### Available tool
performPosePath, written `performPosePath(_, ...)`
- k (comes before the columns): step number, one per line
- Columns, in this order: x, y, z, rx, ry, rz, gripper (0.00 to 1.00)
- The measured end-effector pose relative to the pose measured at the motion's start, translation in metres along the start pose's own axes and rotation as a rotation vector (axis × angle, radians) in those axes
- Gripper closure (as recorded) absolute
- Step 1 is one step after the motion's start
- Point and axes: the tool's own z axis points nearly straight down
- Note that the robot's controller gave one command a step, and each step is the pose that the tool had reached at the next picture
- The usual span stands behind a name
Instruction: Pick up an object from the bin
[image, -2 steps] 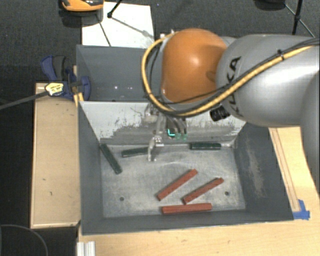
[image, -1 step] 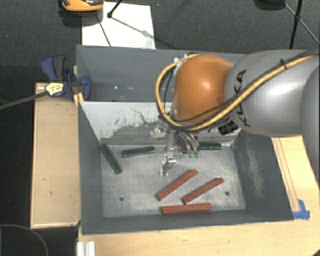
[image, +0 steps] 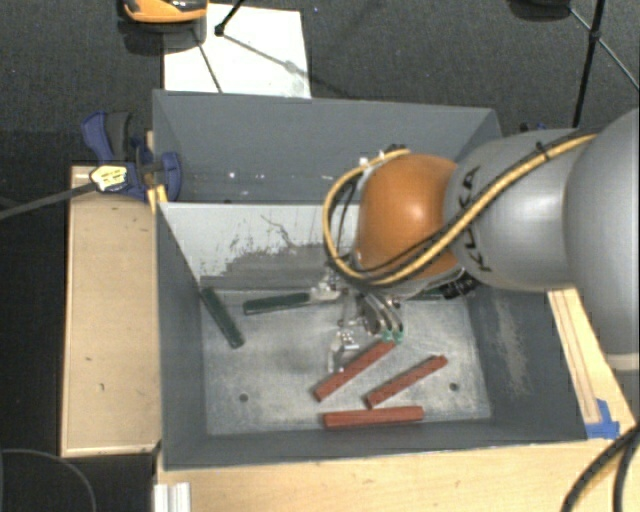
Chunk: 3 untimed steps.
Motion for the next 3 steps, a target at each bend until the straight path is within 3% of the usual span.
performPosePath(1,0.0179,-0.0193,0.0356,0.0,0.006,-0.126,1.0)
performPosePath(2,0.0177,-0.0193,0.0355,0.0,0.006,-0.122,0.0)
performPosePath(3,0.0178,-0.0193,0.0356,0.0,0.007,-0.121,0.0)
